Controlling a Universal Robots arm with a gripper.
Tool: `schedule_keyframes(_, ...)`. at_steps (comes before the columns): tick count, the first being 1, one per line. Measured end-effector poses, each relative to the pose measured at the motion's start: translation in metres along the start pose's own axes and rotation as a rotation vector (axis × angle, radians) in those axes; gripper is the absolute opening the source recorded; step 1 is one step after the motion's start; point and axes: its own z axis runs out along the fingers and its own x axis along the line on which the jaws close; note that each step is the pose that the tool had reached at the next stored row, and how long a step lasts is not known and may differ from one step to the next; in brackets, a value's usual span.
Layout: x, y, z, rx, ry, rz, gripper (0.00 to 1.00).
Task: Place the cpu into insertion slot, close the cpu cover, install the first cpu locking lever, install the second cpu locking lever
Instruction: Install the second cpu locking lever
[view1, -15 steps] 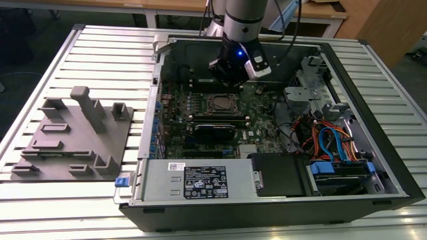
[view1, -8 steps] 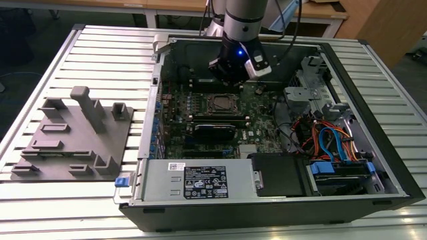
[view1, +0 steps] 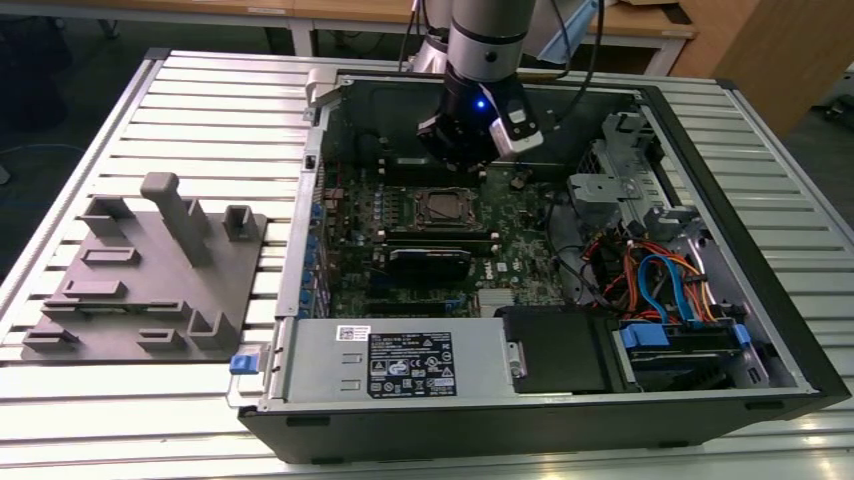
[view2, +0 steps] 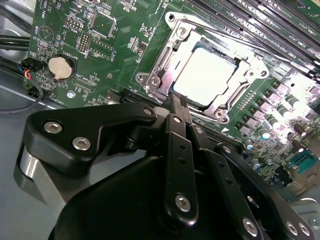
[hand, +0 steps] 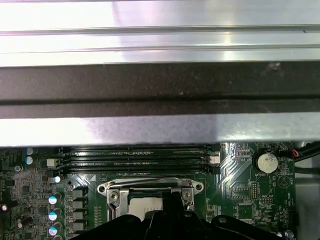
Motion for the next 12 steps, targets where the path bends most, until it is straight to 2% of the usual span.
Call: schedule_keyframes(12, -0.0002, -0.0056, -0.0002, 0.0005, -0.0001, 0.0, 0.1)
